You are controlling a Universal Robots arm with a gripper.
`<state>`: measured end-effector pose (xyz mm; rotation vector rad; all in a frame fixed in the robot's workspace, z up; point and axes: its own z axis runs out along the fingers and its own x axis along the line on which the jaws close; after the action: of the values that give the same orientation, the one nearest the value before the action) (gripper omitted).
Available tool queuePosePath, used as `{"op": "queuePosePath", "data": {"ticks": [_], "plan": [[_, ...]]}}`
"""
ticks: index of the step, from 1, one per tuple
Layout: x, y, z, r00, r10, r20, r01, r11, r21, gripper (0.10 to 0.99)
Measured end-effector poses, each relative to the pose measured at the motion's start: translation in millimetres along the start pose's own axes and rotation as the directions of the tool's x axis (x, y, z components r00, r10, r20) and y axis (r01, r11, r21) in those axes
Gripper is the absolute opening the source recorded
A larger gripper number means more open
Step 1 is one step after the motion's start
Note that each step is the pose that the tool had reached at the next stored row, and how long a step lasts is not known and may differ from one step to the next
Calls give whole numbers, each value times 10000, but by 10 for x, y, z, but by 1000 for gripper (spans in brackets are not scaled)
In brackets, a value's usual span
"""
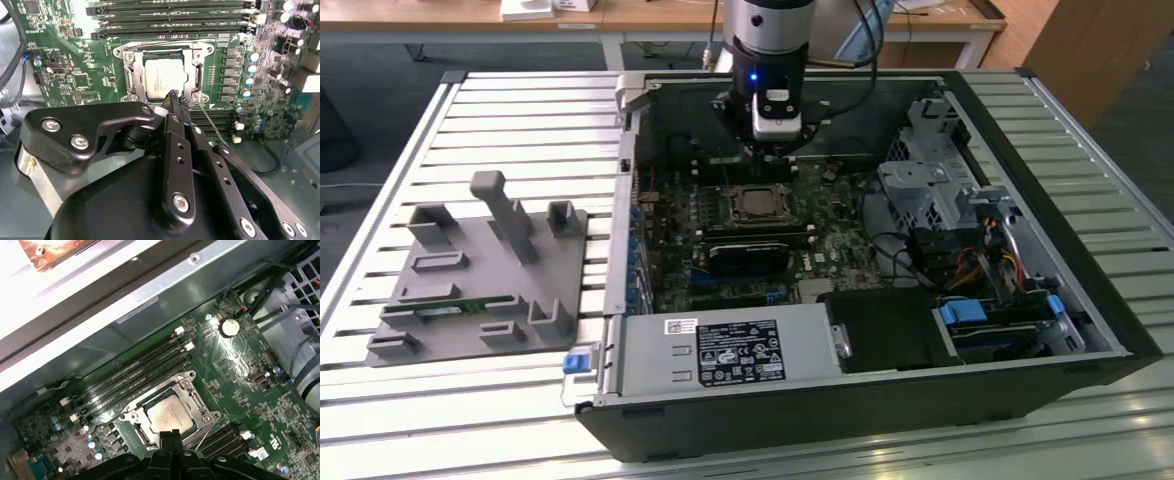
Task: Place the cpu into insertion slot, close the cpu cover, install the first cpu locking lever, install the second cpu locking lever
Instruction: 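Install the first cpu locking lever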
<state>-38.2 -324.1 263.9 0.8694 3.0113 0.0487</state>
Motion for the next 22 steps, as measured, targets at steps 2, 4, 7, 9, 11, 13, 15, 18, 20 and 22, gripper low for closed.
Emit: {"op": "queuePosePath", "data": {"ticks": [2,4,7,9,11,13,15,18,20,22], "plan": [[0,-1,0,9997,-251,-8,251,9997,1,106],[0,-3,0,9987,-506,-16,506,9987,1,106],[0,-3,0,9953,-971,-31,971,9953,1,106],[0,-3,0,9915,-1298,-42,1298,9915,0,106],[0,-3,0,9862,-1655,-53,1655,9862,-1,106],[0,-3,0,9795,-2014,-64,2014,9795,-2,106],[0,-3,0,9716,-2365,-76,2365,9716,-3,106],[0,-3,1,9571,-2895,-93,2895,9572,-7,106],[0,-3,0,9461,-3237,-104,3237,9462,-10,106],[0,-3,1,9338,-3575,-115,3576,9339,-13,106]]}}
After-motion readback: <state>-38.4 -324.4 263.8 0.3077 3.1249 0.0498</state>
